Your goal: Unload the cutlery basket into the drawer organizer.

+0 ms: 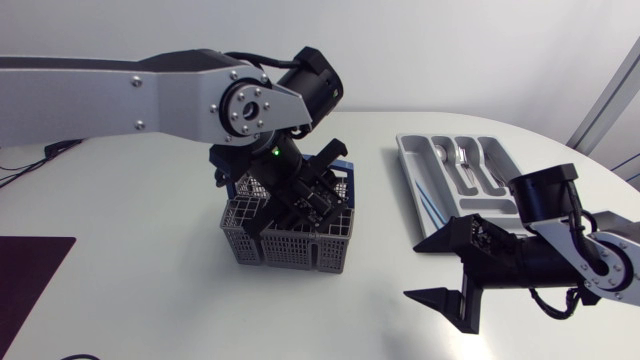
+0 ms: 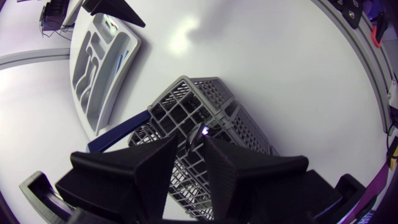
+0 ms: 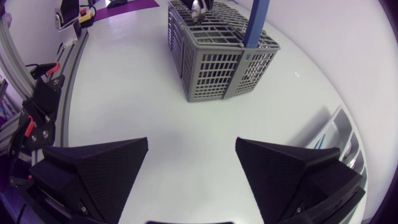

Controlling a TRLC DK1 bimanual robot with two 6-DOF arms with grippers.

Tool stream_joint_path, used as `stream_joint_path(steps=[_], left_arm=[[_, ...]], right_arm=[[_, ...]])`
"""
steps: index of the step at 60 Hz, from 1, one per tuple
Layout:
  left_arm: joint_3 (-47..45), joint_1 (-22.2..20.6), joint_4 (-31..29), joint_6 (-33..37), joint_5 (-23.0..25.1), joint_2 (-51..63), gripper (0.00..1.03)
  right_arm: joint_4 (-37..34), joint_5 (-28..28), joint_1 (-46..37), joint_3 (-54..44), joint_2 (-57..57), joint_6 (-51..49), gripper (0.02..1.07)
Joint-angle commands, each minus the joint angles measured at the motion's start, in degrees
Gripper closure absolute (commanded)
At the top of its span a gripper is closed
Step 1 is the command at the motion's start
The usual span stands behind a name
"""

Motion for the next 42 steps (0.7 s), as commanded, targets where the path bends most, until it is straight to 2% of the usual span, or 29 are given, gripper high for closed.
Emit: stream_joint_path(steps=[1, 18, 42], left_arm=[[0.95, 0.15, -1.04, 2.68, 0.14, 1.35, 0.69], [1.04, 0.51, -1.04, 3.03, 0.05, 2.14, 0.71], [1.83, 1.03, -1.22, 3.73, -0.38, 2.75, 0.88]], right_arm=[[-0.09, -1.31, 0.88, 1.61, 1.20, 4.68, 0.06], [-0.62, -3.42, 0.62, 2.66, 2.35, 5.56, 0.06], [-1.50, -5.97, 0.53, 3.02, 2.61, 5.56, 0.06]])
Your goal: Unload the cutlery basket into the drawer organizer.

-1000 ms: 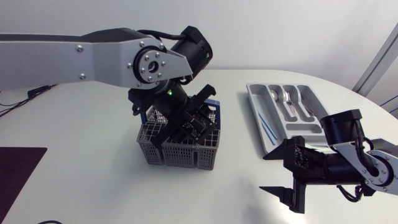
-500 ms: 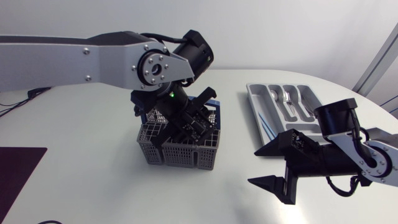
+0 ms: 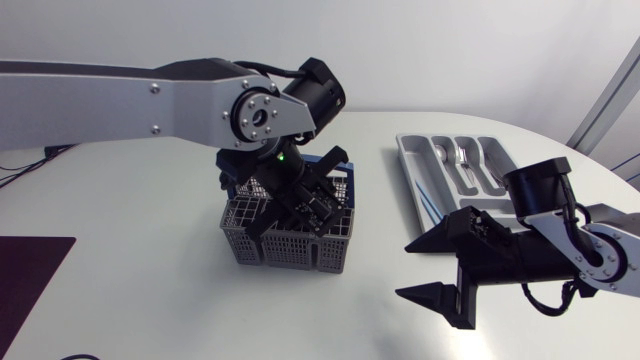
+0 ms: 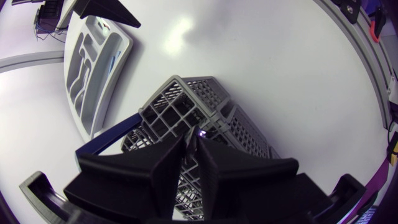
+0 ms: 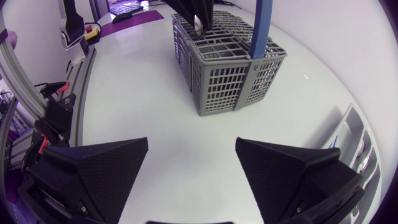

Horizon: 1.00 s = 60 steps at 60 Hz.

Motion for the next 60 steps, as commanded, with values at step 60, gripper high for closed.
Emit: stream_joint_path(steps=[60], left_arm=[[3.65, 1.63, -0.34, -2.88, -0.14, -3.04, 0.96]], right_arm=[[4.10, 9.30, 8.07, -2.18, -7.44, 4.37, 0.06]])
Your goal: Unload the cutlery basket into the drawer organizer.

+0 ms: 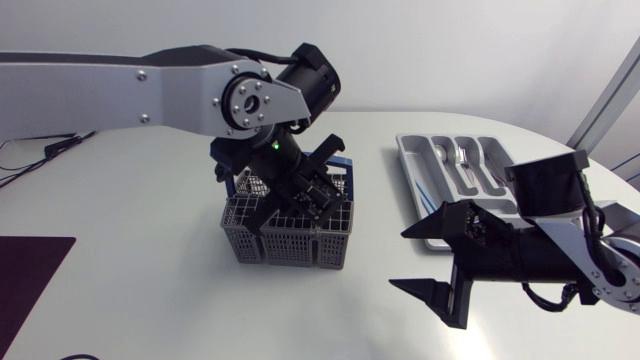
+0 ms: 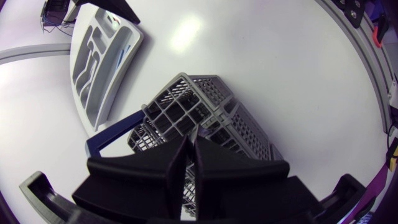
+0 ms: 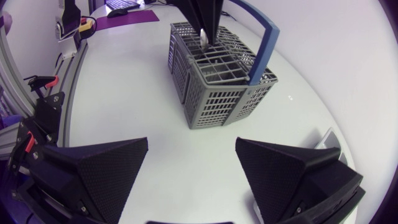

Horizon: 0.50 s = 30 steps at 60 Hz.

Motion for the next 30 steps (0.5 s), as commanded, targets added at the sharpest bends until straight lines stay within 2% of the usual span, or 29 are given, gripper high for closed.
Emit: stream_joint_path(steps=[1, 18, 30], left_arm=[[2.36, 0.71, -0.10, -1.61, -0.01, -2.34, 0.96], [2.19, 1.32, 1.04, -6.09, 3.24, -5.33, 0.96], [2.45, 0.97, 2.10, -7.24, 3.50, -7.09, 0.96]], right_arm=[[0.58, 1.02, 1.47, -1.96, -1.00, 2.01, 0.06], [0.06, 4.97, 4.19, -1.79, -4.42, 2.37, 0.06], [-1.70, 6.47, 5.86, -1.26, -6.27, 2.89, 0.06]])
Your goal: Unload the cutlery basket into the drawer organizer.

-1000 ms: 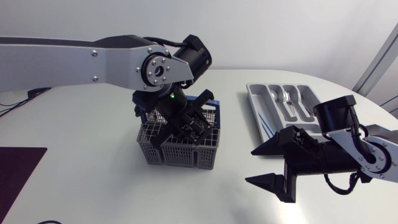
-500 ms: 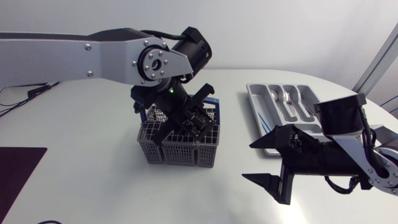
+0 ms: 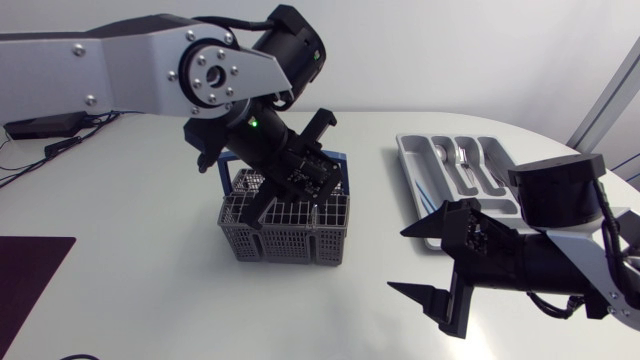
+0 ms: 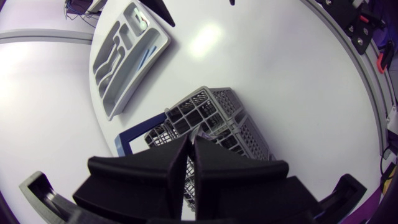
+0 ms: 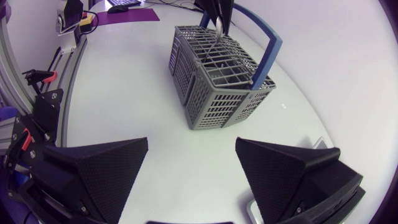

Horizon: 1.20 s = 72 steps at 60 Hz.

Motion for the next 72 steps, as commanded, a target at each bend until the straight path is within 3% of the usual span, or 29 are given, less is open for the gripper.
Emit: stream_joint_path(steps=[1, 15, 33, 46, 55, 61, 72], left_arm=[[2.36, 0.14, 1.73, -1.05, 0.49, -2.50, 0.96], [1.40, -0.65, 3.75, -1.67, 0.40, -3.64, 0.96], [-8.10, -1.79, 14.21, -3.69, 0.22, -7.16, 0.95], [-10.91, -2.58, 17.02, -5.01, -0.30, -8.83, 0.95], [-16.62, -2.93, 24.23, -5.80, -0.30, -11.81, 0.95], [-22.34, -2.93, 33.11, -5.09, -0.83, -13.66, 0.95], [-22.86, -3.64, 34.51, -4.04, -2.24, -14.36, 0.95]], right_arm=[[-1.35, 0.65, 0.93, -0.58, -1.22, 1.56, 0.06], [-2.93, 1.00, 1.01, -1.29, -4.03, 1.74, 0.06], [-3.81, 1.09, 1.54, -2.61, -6.14, 1.65, 0.06], [-3.11, 2.59, 2.77, -2.17, -5.88, 4.02, 0.06], [-3.11, 2.67, 2.86, -1.90, -5.88, 5.43, 0.06], [-3.37, 2.67, 2.86, -1.90, -5.70, 5.08, 0.06], [-3.20, 2.41, 2.95, -2.25, -5.09, 4.64, 0.06]])
